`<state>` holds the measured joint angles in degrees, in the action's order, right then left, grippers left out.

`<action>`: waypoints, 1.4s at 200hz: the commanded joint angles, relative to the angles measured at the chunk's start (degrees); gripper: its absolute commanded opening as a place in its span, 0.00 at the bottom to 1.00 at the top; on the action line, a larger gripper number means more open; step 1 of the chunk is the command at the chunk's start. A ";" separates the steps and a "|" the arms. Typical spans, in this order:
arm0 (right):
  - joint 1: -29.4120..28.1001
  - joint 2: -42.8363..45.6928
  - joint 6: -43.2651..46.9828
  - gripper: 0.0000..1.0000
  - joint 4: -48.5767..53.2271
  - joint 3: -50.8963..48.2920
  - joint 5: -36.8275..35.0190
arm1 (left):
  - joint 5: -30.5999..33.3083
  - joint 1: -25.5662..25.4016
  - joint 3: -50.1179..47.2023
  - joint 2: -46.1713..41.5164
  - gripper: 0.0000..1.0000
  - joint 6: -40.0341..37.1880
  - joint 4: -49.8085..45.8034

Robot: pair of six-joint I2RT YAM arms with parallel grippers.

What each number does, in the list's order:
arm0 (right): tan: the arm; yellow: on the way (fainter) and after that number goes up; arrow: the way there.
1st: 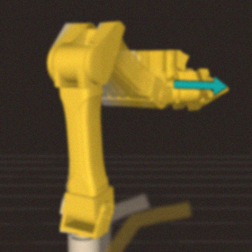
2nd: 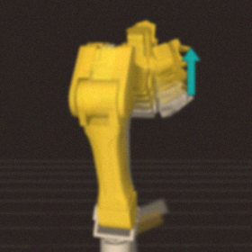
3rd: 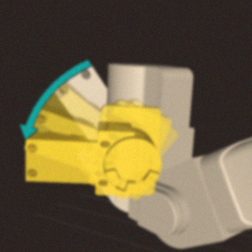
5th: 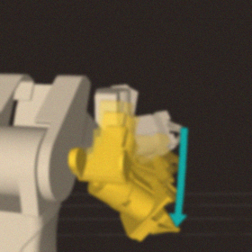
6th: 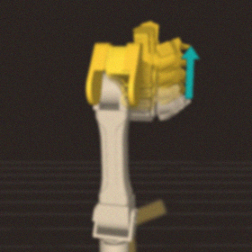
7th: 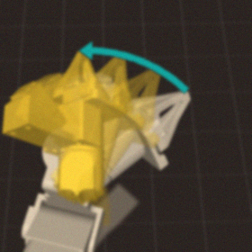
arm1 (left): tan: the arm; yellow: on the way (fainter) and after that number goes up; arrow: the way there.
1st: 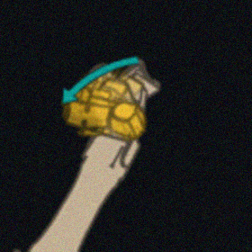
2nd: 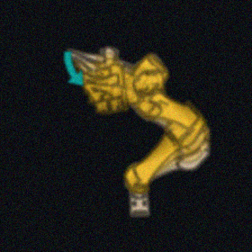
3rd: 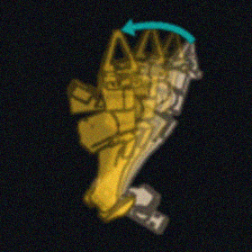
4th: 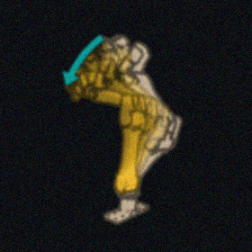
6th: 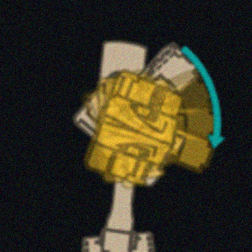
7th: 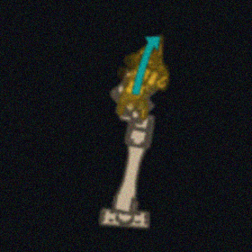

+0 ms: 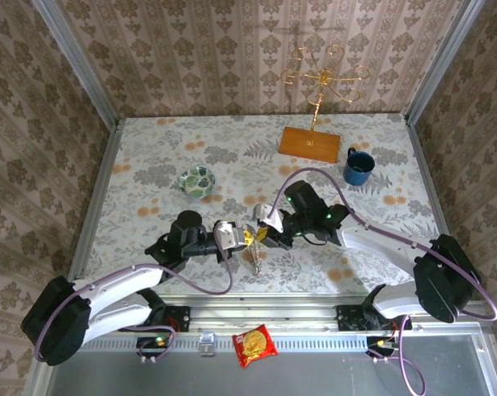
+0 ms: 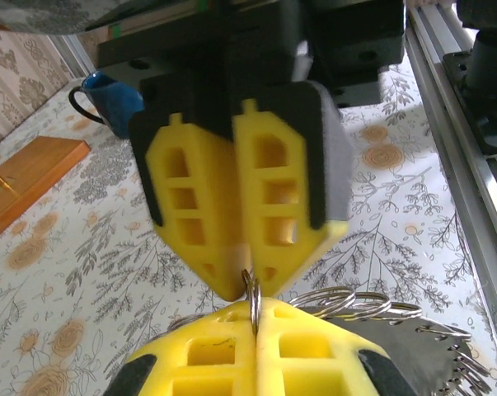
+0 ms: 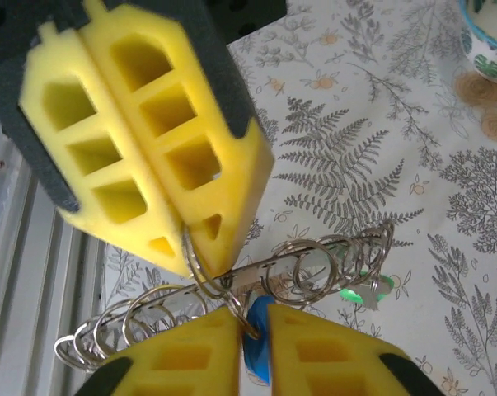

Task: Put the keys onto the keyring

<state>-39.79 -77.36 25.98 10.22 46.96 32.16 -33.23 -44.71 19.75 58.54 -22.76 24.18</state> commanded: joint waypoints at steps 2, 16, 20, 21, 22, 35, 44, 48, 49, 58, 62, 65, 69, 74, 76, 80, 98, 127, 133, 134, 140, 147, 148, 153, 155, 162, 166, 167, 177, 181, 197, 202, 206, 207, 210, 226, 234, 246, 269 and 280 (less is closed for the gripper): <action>0.42 3.78 -0.41 0.26 -4.45 -2.69 1.67 | -1.84 -0.45 -1.44 -1.15 0.00 2.95 5.57; 0.42 4.62 -0.05 0.28 -6.04 -3.93 2.34 | -2.01 -0.46 -1.98 -1.09 0.00 3.96 6.93; 0.43 4.72 -0.05 0.28 -6.44 -4.12 2.52 | -2.14 -0.38 -2.14 -1.02 0.00 4.26 7.38; 0.42 4.74 -0.05 0.28 -6.53 -4.14 2.54 | -2.16 -0.43 -2.15 -1.04 0.00 4.28 7.46; 0.42 4.75 -0.01 0.28 -6.61 -4.24 2.59 | -2.17 -0.40 -2.16 -1.05 0.00 4.34 7.55; 0.46 4.69 0.15 0.28 -7.42 -4.64 3.12 | -2.74 -0.38 -2.34 -0.82 0.00 5.14 8.41; 0.42 4.44 0.28 0.28 -7.95 -4.69 3.63 | -3.09 -0.30 -2.44 -0.69 0.00 5.52 8.84; 0.42 4.34 0.30 0.29 -8.17 -4.76 3.91 | -3.23 -0.26 -2.48 -0.62 0.00 5.71 9.13; 0.42 4.29 0.30 0.28 -8.23 -4.77 3.98 | -3.24 -0.23 -2.50 -0.58 0.00 5.75 9.22; 0.46 3.89 0.25 0.28 -8.65 -4.59 4.51 | -3.24 -0.27 -2.61 -0.38 0.00 6.17 9.96; 0.42 3.73 0.30 0.28 -8.88 -4.55 4.69 | -3.24 -0.27 -2.69 -0.31 0.00 6.31 10.27; 0.42 3.66 0.30 0.28 -9.02 -4.51 4.79 | -3.24 -0.29 -2.74 -0.29 0.00 6.40 10.48; 0.42 3.51 0.30 0.28 -9.26 -4.57 4.90 | -3.24 -0.23 -2.77 -0.21 0.00 6.56 10.76; 0.42 3.31 0.30 0.28 -9.61 -4.59 5.08 | -3.24 -0.17 -2.78 -0.18 0.00 6.65 11.00; 0.46 3.21 0.35 0.28 -9.72 -4.59 5.16 | -3.24 -0.17 -2.78 -0.18 0.00 6.67 11.07; 0.42 3.06 0.39 0.28 -9.90 -4.55 5.35 | -3.24 -0.17 -2.83 -0.10 0.00 6.81 11.27; 0.42 2.49 0.65 0.27 -10.63 -4.51 5.80 | -4.94 -0.20 -2.61 0.21 0.00 6.94 11.64; 0.33 1.89 0.74 0.20 -12.03 -4.51 7.01 | -5.50 -0.13 -2.61 0.78 0.00 7.36 12.77; 0.34 1.91 0.80 0.16 -12.30 -4.51 7.12 | -5.61 -0.07 -2.61 0.93 0.00 7.49 12.90; 0.33 1.89 0.77 0.15 -12.36 -4.55 7.12 | -5.66 -0.05 -2.61 0.99 0.00 7.48 12.95; 0.33 1.95 0.89 0.11 -12.63 -4.73 7.12 | -5.69 -0.08 -2.61 1.02 0.00 7.55 13.07; 0.33 2.08 1.10 0.04 -12.72 -4.69 6.99 | -5.67 -0.04 -2.65 1.10 0.00 7.64 13.00; 0.33 2.10 1.14 0.03 -12.70 -4.69 6.97 | -5.60 -0.08 -2.68 1.07 0.00 7.65 13.04; 0.33 2.28 1.41 0.00 -12.49 -4.64 6.87 | -5.42 -0.07 -2.74 1.12 0.00 7.72 12.91; 0.37 2.36 1.55 0.00 -12.39 -4.61 6.75 | -5.32 -0.08 -2.71 1.09 0.00 7.73 12.91; 0.29 2.62 2.06 0.00 -11.59 -4.43 6.43 | -4.82 -0.03 -2.78 0.99 0.00 7.69 12.67; 0.37 2.80 2.43 0.00 -10.96 -4.27 6.14 | -4.39 0.04 -2.78 0.88 0.00 7.71 12.45; 0.35 2.86 2.51 0.00 -10.81 -4.17 6.10 | -4.25 0.00 -2.78 0.83 0.01 7.68 12.41; 0.29 3.30 3.46 0.00 -8.98 -3.38 5.49 | -3.15 -0.01 -2.86 0.48 0.11 7.36 11.22; 0.28 3.53 3.82 0.00 -8.17 -3.09 5.27 | -2.05 -0.03 -2.66 0.34 0.13 7.14 10.50; 0.03 3.89 5.61 0.00 -4.07 -1.39 4.10 | -1.05 -0.03 -1.65 -0.26 0.17 5.15 6.04; -0.17 3.94 6.51 0.00 -2.67 -0.81 3.54 | -0.90 -0.03 -1.14 -0.43 0.17 4.54 4.42; -0.39 3.90 7.13 0.00 -1.53 -0.33 3.06 | -0.87 -0.09 -0.64 -0.53 0.17 3.83 3.03; -0.43 3.89 7.28 0.00 -1.26 -0.18 2.94 | -0.87 -0.10 -0.53 -0.58 0.17 3.67 2.69; -0.60 3.77 7.67 0.00 -0.47 0.20 2.58 | -0.80 -0.11 -0.18 -0.62 0.17 3.18 1.80; -1.72 3.27 10.09 0.00 3.48 2.32 -0.04 | -0.46 -0.26 2.06 -0.49 0.15 0.67 -3.59; -2.31 3.03 10.86 0.00 4.90 3.15 -1.12 | -0.19 -0.33 2.99 -0.45 0.13 -0.53 -5.74; -2.95 2.83 11.58 0.00 6.24 4.35 -1.95 | 0.22 -0.46 4.24 -0.16 0.10 -2.07 -8.42; -4.19 2.42 12.55 0.00 8.35 6.42 -3.31 | 0.80 -0.54 5.34 0.56 0.10 -3.59 -10.47; -4.95 1.99 12.94 0.00 9.37 7.33 -3.94 | 0.72 -0.55 5.39 0.86 0.11 -3.53 -10.02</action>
<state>-42.81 -74.74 36.23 15.55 50.61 29.65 -33.34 -44.75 23.38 58.87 -23.16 17.89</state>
